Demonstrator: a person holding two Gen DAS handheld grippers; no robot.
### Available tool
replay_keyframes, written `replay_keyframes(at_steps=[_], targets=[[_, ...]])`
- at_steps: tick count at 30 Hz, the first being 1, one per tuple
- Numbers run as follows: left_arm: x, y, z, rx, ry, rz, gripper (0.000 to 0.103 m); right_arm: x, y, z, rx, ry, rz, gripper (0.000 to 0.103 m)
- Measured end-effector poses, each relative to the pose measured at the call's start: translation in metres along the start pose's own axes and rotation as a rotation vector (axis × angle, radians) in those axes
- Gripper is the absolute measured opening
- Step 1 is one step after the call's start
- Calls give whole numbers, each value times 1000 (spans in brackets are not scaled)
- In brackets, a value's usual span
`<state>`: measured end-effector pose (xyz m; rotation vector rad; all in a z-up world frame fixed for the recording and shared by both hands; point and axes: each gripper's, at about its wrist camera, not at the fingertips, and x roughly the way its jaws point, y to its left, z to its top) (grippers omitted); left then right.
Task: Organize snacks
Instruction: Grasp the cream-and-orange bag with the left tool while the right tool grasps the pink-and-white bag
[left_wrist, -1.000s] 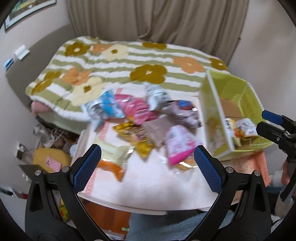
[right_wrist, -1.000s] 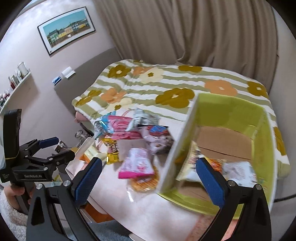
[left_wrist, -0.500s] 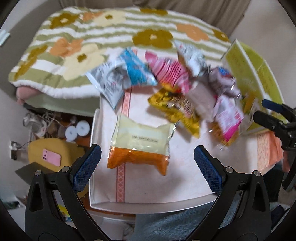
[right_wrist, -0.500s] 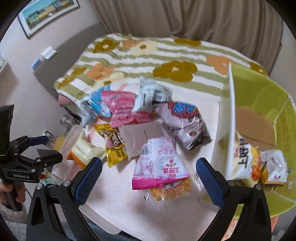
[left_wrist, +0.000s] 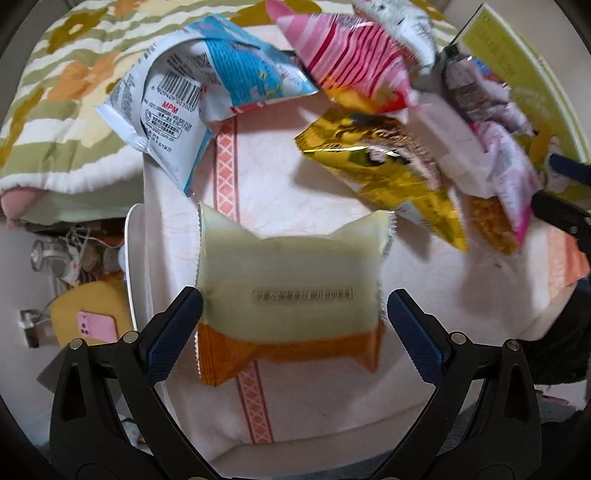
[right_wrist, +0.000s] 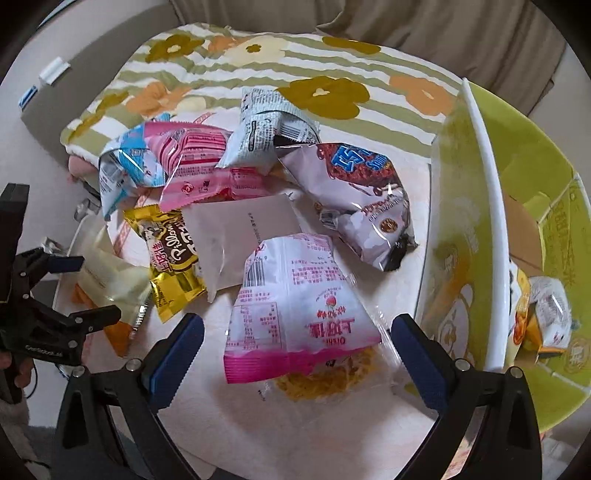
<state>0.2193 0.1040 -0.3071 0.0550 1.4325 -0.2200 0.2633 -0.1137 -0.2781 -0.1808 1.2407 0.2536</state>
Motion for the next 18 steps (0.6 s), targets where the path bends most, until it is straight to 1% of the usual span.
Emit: replay_keyframes(at_steps=[3,6,8,10,12,15,16,17,18], targets=[[9,-1,2,-5,8,25,102,9,6,3,-49,18,-7,101],[17,-4,2,6,14,38,102,17,7,5,-61,39,-4,101],[24,-4,3,-3,27,23,102,22,4,7,-55,54,8,101],[33,-1,4,-38,46,-9,102,27,1,9,-54,72,22,101],[34,-5,4,-27,34,10,102,33,-1,14,-62,86,36,101],[31,-11,3,-16,15,22,95,41,-2,15,-66,109,53,101],[29,-12,3,-18,10,26,86,44,-3,16,-63,118,63,101],[26,-13,3,-21,2,23,80,46,-4,15,-60,125,74,101],[24,-14,4,-28,2,14,79,48,-5,16,-58,129,81,101]])
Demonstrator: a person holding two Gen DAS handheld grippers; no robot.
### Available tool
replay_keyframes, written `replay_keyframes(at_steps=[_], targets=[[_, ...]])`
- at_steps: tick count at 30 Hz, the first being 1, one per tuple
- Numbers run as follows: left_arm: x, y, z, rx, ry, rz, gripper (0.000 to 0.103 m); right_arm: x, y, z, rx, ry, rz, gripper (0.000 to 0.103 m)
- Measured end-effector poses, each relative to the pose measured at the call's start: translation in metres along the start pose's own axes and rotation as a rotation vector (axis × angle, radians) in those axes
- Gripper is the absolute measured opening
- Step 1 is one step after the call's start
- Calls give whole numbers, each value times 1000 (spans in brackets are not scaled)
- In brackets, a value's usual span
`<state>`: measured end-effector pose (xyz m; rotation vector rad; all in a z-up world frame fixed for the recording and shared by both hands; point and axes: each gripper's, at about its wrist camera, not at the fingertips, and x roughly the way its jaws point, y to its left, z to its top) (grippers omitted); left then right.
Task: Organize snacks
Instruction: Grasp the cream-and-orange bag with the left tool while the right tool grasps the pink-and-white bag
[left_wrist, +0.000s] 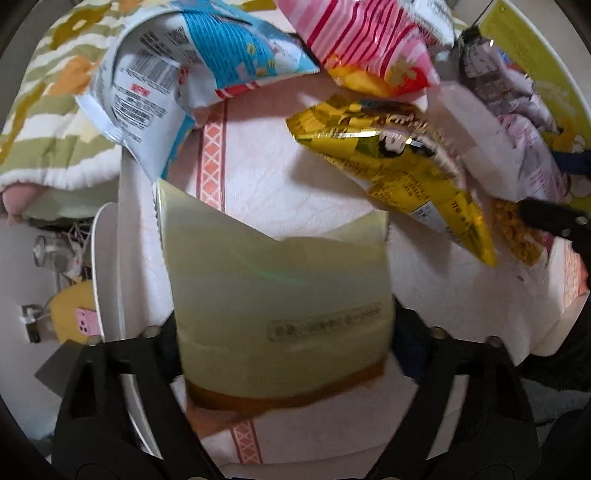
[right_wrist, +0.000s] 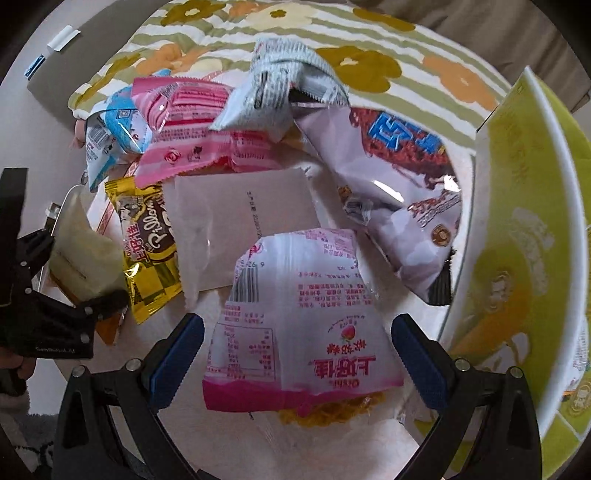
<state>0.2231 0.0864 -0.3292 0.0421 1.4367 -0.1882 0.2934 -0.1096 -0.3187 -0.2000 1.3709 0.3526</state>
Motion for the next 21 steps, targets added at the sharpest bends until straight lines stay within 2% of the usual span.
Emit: replay_keyframes(at_steps=[11,15,21], targets=[[-14,10,4,-61,-15,-17,76,13,-5,6,5,6,29,101],[-22,13,-4,-74,-26,-20,76,19,-6,10,8,14,35,87],[-33,11,-8,-75,-46,-23,76,11,4,1,4,-26,30,70]])
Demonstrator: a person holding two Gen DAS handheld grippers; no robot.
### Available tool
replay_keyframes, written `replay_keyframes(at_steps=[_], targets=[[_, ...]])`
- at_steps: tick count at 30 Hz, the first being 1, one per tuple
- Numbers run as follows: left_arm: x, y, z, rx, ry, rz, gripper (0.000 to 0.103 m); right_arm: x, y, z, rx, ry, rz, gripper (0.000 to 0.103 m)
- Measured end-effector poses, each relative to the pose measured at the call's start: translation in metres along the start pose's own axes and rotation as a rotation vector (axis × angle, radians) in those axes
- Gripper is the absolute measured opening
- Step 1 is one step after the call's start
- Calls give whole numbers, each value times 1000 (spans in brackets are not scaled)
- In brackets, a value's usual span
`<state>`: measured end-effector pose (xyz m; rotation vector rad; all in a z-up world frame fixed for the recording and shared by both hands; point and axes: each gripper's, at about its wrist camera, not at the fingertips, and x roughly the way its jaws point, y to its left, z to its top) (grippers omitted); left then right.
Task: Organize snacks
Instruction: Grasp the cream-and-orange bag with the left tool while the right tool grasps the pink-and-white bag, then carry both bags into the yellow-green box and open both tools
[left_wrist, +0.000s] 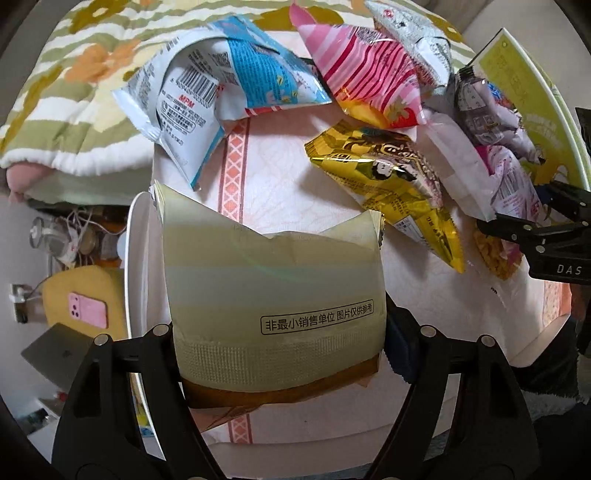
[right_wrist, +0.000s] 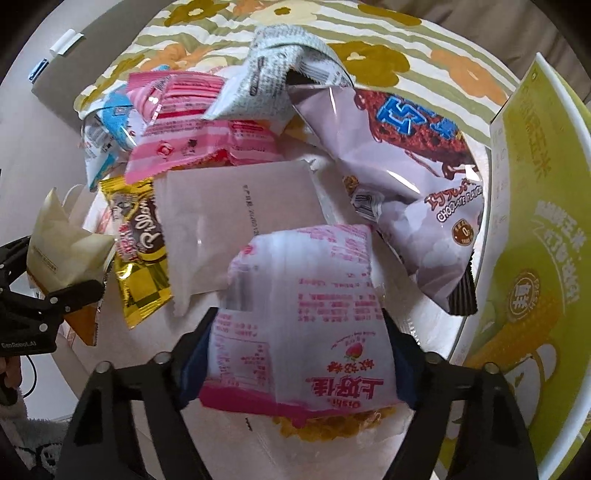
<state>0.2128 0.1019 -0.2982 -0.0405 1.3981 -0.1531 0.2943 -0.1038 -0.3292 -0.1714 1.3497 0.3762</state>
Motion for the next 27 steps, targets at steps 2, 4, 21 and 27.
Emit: replay_keyframes(at_steps=[2,4,21,27], targets=[[-5,-1,0,7,-10,2,76,-6,1,-5,9,-15,4,66],[-13,-4,-3,16,-18,12,76,-13,5,-10,21,-30,10,65],[-124,-48,29,149,-261,-39,76,-144,-2,-36,128,-302,37,64],[-154,-106,65,198,-343,-57,77,-189,-48,-39,154,-404,11,64]])
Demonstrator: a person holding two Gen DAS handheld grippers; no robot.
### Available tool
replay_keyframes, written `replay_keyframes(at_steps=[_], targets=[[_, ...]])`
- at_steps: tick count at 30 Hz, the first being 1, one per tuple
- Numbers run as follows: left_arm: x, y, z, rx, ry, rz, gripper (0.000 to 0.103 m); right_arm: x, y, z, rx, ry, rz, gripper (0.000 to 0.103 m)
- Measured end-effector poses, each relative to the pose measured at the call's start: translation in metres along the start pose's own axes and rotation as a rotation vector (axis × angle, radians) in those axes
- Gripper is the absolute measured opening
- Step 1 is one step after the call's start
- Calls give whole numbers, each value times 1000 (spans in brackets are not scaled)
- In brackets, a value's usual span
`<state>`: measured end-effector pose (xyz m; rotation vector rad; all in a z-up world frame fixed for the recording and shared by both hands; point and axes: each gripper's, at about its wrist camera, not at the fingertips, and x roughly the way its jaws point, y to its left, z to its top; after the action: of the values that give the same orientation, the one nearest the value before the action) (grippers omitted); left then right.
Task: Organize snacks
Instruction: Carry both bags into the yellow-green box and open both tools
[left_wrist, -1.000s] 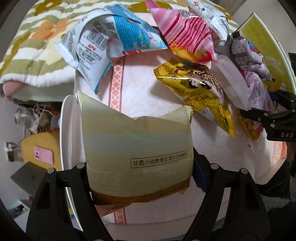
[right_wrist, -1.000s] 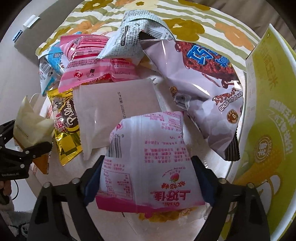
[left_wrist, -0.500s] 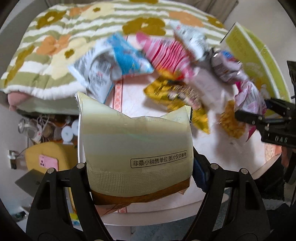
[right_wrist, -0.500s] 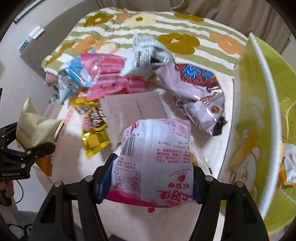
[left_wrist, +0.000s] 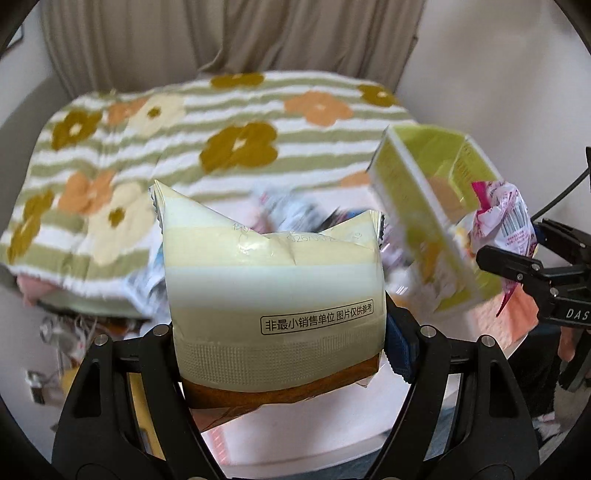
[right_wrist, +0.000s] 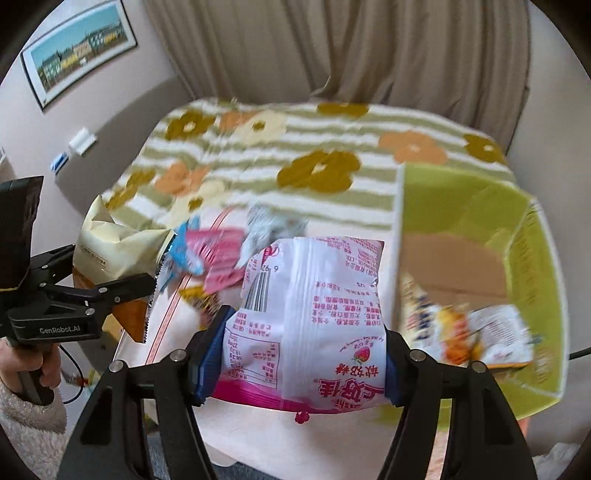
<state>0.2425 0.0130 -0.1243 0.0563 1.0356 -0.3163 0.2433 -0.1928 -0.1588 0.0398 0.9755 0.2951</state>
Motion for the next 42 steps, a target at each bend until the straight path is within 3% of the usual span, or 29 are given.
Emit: replay_keyframes(at_steps=[4,10,19,24,30,42], targets=[[5,-50,34,25,-43,-19,77,-25,-43,7,-2,-42,-12,64],[36,-129,82,31,-45,-61,77,-42,-112,9,-38,-41,-55,64],[104,-213,122,97,36,-66,77,-38,-192,5,29,-20,-26,64],[141,-231,131,130,91,-76,77,-23,-217,4,83,2,-21,64],[178,-238,139,181,130,-26,91,-10,-234,3,136,29,-36,64],[178,-219,126,153,155,-50,93,9,-239,6,177,55,-30,64]])
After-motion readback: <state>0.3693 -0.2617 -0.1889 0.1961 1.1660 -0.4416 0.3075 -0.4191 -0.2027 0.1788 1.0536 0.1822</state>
